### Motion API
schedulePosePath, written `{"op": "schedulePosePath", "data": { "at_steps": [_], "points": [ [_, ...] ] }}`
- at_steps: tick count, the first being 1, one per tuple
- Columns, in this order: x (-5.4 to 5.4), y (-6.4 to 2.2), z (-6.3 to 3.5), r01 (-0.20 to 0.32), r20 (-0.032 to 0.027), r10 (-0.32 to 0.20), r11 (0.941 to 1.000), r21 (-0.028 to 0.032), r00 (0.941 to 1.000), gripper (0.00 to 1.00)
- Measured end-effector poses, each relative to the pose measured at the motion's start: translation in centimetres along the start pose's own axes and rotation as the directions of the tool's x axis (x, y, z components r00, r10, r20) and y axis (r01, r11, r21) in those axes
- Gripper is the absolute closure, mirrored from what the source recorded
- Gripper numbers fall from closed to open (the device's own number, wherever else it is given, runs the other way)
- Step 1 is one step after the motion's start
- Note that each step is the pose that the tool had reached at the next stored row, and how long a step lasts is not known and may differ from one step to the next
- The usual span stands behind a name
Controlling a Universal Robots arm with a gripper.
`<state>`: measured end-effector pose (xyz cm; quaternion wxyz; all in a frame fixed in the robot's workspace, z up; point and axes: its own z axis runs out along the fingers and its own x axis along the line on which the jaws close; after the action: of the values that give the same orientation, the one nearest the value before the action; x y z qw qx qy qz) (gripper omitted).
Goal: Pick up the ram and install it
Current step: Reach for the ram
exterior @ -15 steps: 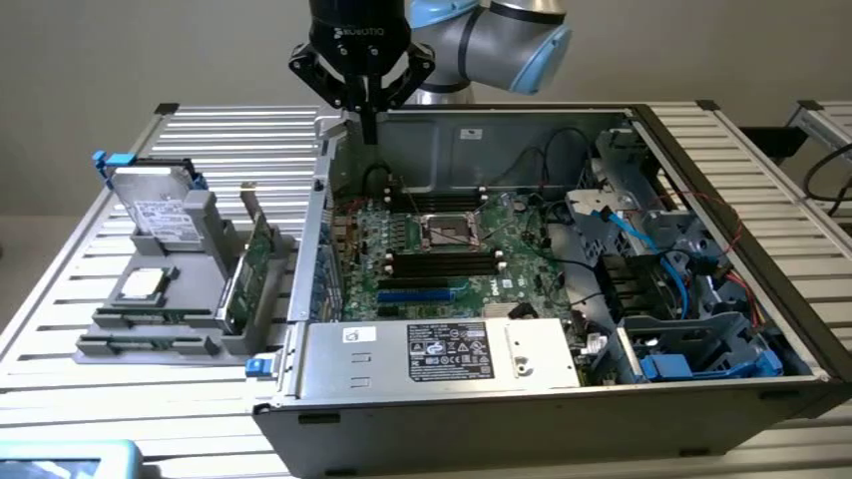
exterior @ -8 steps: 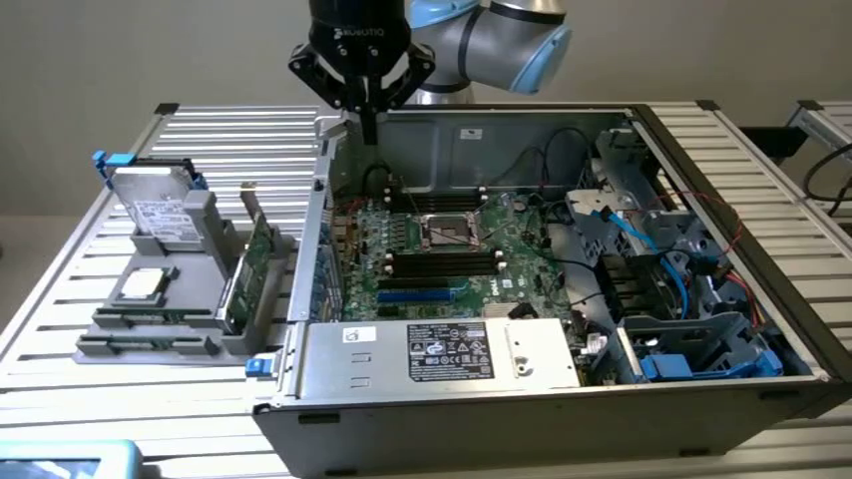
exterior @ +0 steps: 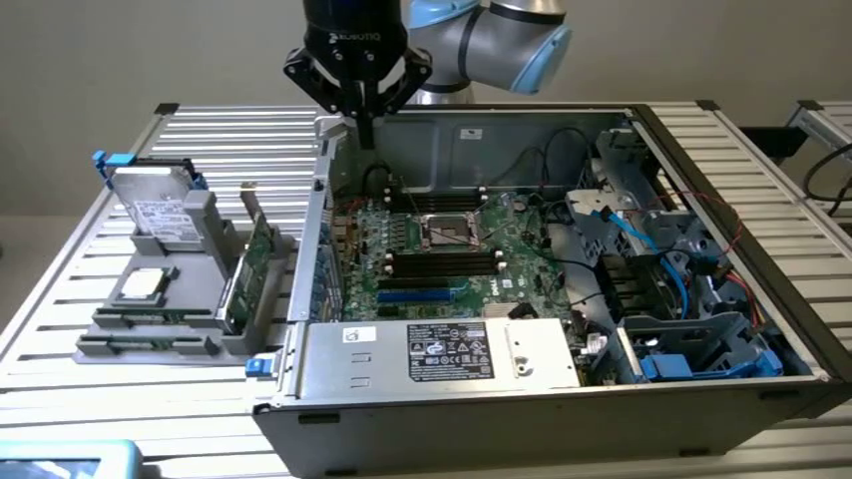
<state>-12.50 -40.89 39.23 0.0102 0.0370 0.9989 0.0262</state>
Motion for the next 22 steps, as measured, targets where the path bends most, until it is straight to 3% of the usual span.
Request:
{"op": "schedulePosePath", "data": {
  "at_steps": [9,22],
  "points": [
    [1.1,-0.97,-0.07,-0.001,-0.0017,0.001,1.0,-0.0008,1.0,0.89],
    [6.2,-1.47,-0.19,-0.001,-0.0017,0.001,1.0,-0.0015,1.0,0.89]
  ]
}}
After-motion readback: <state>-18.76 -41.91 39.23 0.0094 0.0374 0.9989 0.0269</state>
